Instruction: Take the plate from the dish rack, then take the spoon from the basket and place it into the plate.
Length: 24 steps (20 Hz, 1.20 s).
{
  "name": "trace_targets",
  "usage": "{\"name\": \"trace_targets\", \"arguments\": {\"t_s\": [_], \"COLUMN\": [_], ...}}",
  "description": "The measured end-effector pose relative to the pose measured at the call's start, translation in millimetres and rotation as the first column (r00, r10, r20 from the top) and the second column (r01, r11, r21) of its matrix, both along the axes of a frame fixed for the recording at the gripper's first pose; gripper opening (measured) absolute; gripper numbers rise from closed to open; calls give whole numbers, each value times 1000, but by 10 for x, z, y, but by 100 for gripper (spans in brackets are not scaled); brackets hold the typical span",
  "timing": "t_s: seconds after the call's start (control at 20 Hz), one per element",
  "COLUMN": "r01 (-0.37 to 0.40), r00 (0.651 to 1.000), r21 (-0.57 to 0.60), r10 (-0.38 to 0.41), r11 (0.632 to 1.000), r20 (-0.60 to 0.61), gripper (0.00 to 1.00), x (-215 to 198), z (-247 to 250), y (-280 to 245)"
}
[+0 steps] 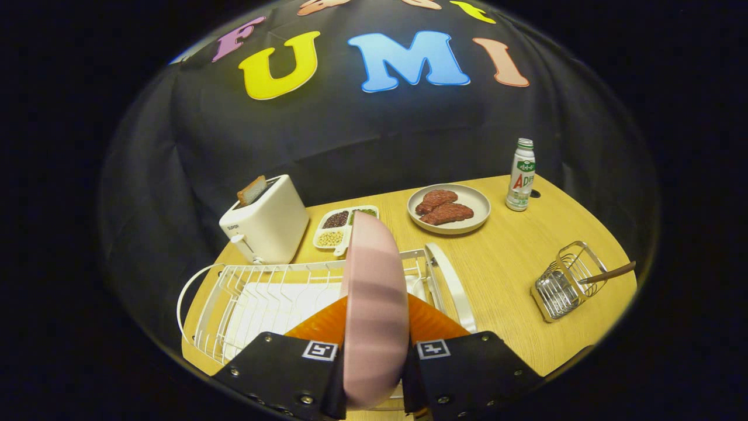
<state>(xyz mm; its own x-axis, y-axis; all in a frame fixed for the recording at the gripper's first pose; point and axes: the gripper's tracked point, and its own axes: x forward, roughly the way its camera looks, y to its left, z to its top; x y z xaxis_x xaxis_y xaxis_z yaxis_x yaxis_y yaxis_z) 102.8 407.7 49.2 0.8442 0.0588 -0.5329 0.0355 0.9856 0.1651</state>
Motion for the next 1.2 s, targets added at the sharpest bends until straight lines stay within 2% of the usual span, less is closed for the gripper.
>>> {"name": "trace_targets", "arguments": {"t_s": [0.15,0.45,0.8,1.2], "r01": [43,99,90,91], "r00": [999,992,993,989], "r21": [-20,-137,-317,-456], "r10": [-43,-87,-59,-26], "r11": [999,986,944,885], "r20": [6,89,104,147], "gripper": [32,31,32,31], "x": [6,60,110,247], "z": [62,330,509,845], "y": [-42,-37,148,196]}}
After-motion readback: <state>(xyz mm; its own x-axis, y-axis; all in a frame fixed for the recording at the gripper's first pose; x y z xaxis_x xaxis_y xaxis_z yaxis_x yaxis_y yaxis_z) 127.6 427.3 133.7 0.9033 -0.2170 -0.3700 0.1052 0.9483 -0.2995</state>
